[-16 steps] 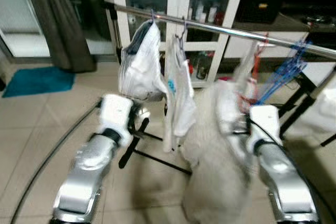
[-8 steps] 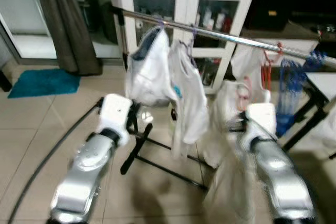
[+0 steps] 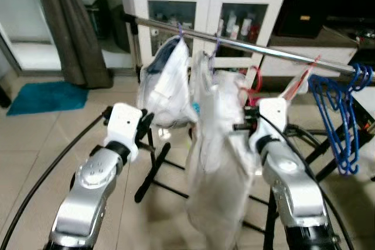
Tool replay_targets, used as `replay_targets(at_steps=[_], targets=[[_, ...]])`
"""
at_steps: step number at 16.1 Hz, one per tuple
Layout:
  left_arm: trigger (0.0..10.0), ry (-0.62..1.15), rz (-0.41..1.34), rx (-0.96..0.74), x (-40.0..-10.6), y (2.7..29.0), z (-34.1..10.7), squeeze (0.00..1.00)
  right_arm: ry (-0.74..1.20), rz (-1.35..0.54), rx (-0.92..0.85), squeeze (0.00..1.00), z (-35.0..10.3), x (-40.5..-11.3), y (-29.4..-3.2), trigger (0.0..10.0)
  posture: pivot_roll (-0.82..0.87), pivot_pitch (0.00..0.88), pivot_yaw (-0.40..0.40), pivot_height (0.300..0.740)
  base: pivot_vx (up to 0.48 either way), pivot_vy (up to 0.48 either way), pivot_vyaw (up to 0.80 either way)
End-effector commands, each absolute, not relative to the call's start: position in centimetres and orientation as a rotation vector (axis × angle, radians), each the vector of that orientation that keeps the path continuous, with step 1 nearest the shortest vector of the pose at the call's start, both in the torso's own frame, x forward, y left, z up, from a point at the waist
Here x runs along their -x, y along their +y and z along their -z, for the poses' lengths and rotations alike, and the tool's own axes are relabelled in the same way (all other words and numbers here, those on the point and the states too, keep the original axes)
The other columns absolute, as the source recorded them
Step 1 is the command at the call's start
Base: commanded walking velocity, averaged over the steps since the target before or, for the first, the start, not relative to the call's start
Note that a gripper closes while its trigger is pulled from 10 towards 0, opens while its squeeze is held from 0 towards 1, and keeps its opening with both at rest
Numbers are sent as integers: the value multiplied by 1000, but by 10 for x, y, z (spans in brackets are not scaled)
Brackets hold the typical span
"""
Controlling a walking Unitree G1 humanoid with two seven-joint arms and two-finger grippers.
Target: Hang hanger
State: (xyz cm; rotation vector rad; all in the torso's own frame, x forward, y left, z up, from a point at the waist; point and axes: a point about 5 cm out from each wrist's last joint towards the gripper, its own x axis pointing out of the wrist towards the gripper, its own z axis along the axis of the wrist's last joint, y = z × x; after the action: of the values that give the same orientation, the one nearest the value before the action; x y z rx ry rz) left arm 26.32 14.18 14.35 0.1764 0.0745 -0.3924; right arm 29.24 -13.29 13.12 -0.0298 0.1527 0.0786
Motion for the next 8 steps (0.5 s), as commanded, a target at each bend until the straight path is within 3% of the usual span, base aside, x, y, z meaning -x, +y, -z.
replay_targets(at_steps=[1,8], targets=[[10000,56,502,-169,-259,126,-146,0,75,-22,19,0,-149,-299,-143,10000,43,2,-41,740,0,0,0],[10000,69,786,-92,-252,101,-157,0,42,50,54,0,-170,-329,-154,10000,29,8,-47,740,0,0,0]])
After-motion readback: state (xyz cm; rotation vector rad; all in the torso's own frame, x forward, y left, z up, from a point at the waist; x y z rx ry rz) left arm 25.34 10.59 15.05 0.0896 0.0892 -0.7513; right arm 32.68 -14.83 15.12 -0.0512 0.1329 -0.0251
